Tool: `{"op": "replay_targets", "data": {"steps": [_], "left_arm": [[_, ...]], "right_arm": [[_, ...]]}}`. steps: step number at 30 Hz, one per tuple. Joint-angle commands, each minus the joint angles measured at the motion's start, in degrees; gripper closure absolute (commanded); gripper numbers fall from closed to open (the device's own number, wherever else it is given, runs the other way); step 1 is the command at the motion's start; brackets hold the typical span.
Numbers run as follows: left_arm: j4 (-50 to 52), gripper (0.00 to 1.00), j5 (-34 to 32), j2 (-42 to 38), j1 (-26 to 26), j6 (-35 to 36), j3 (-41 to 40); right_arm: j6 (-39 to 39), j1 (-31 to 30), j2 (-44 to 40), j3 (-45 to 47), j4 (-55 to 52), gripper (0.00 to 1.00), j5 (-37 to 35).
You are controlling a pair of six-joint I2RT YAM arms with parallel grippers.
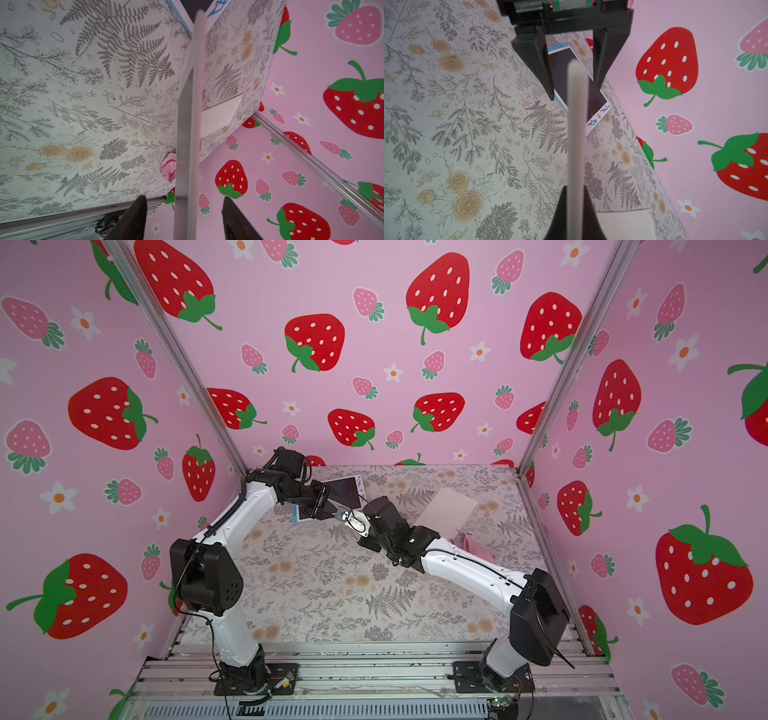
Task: Wipe the drawing tablet
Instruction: Adjust the drawing tablet at the center of the board.
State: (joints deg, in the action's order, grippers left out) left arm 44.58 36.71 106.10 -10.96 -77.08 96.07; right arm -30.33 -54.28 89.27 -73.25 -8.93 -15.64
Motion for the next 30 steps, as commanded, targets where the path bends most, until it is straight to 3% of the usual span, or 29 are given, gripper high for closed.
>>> {"op": "replay_targets", "data": {"steps": [1, 3, 5, 6, 8, 9, 10, 12, 16, 18, 22, 25, 30], "left_arm": [[-4.0, 0.66, 2.3, -1.5, 0.3, -4.1, -3.1], [-7.6, 0.95, 2.6, -2.5, 0.5, -6.3, -5.6], [-10.8, 1.0, 2.6, -3.6, 0.7, -8.1, -7.9], [-12.0, 1.0, 2.1, -4.3, 0.9, -8.8, -8.6], [-14.6, 1.0, 1.0, -5.8, 1.3, -9.8, -9.7], [-16.9, 1.0, 0.4, -6.4, 1.6, -10.3, -10.3], [-18.7, 1.0, -0.3, -7.0, 1.8, -10.5, -10.6], [-24.2, 1.0, -1.8, -7.9, 2.0, -11.5, -11.8], [-39.8, 1.0, -5.1, -8.3, 2.0, -12.8, -15.3], [-47.3, 1.0, -7.0, -8.5, 2.0, -13.3, -17.6], [-64.7, 1.0, -11.6, -9.9, 1.7, -16.7, -25.2], [-71.9, 1.0, -13.1, -10.0, 0.9, -17.5, -27.9], [-80.4, 1.0, -15.2, -10.0, -0.8, -20.8, -31.7]], "right_arm": [[-4.3, -1.8, -0.4, 1.0, 6.1, 1.0, -4.4], [-4.4, -2.1, -0.8, 1.9, 7.2, 1.0, -5.6], [-4.1, -2.1, -1.2, 2.8, 7.5, 1.0, -6.5], [-3.5, -2.1, -1.5, 2.9, 7.4, 0.91, -7.0], [-0.1, -2.1, -2.5, 3.0, 6.1, 0.56, -9.4], [3.8, -1.7, -3.4, 2.5, 4.4, 0.38, -11.1], [9.9, -0.5, -4.7, 1.0, -0.2, 0.28, -10.1], [25.0, 3.6, -7.8, -2.5, -10.3, 0.23, -4.4], [60.0, 15.8, -13.4, -1.6, -16.6, 0.22, 19.6], [73.6, 18.7, -15.4, 3.2, -10.0, 0.21, 27.6], [98.0, 20.1, -16.0, 12.7, 11.9, 0.21, 31.6], [109.8, 19.8, -12.8, 15.5, 25.7, 0.22, 31.8], [116.5, 18.7, -7.8, 14.7, 32.1, 0.23, 30.6]]}}
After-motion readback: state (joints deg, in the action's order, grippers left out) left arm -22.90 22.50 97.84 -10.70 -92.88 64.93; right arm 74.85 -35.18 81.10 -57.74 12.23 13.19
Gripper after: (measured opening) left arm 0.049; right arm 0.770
